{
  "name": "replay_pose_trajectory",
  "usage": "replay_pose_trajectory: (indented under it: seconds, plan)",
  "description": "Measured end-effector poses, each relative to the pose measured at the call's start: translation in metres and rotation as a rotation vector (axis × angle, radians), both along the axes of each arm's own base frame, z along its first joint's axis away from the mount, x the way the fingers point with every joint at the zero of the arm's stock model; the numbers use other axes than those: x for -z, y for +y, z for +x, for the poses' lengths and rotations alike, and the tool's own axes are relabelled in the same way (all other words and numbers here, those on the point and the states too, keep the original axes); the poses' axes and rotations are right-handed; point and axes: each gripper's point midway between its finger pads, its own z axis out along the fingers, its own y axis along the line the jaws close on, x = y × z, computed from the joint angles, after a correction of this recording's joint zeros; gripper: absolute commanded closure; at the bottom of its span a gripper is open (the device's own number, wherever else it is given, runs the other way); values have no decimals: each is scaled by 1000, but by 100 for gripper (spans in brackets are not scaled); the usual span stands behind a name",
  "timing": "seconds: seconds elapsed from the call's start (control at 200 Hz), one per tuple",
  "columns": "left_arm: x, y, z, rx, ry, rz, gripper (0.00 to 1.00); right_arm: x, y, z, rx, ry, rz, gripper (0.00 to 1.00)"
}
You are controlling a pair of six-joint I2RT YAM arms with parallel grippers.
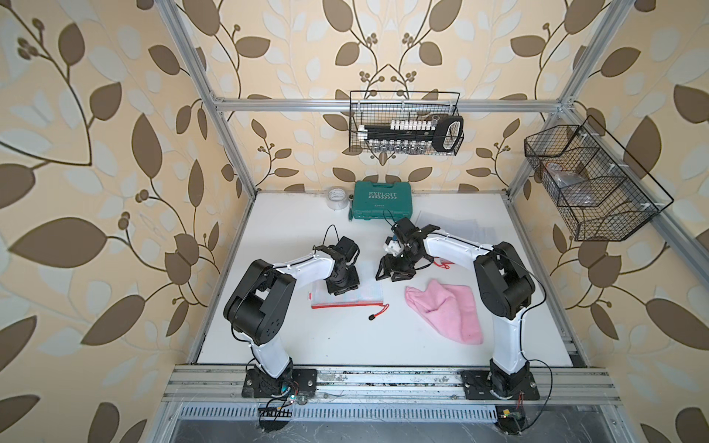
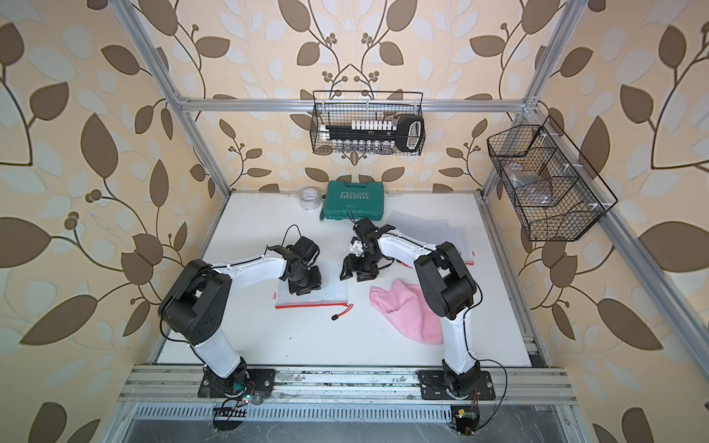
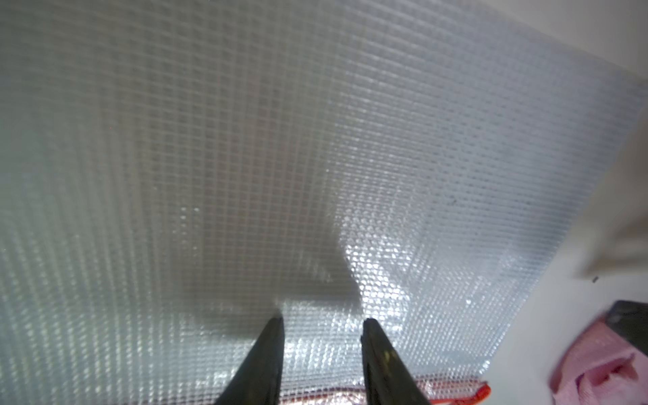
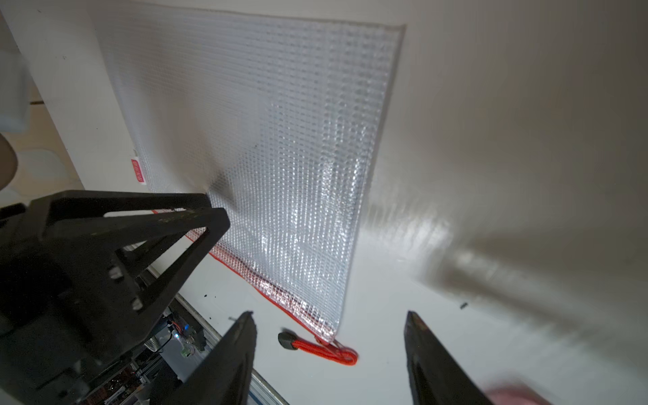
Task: Wipe the document bag
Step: Move the document bag.
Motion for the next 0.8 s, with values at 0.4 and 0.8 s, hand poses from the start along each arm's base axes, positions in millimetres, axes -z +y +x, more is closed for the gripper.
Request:
replay_pose_trajectory:
  seconds: [0.4, 0.8]
  plan:
    - [6, 1, -1, -27, -5, -29, 64, 2, 58, -2, 32, 53, 213, 30]
    - [-4, -7, 13, -53, -78, -122, 60, 19, 56, -1, 13, 16, 159, 100]
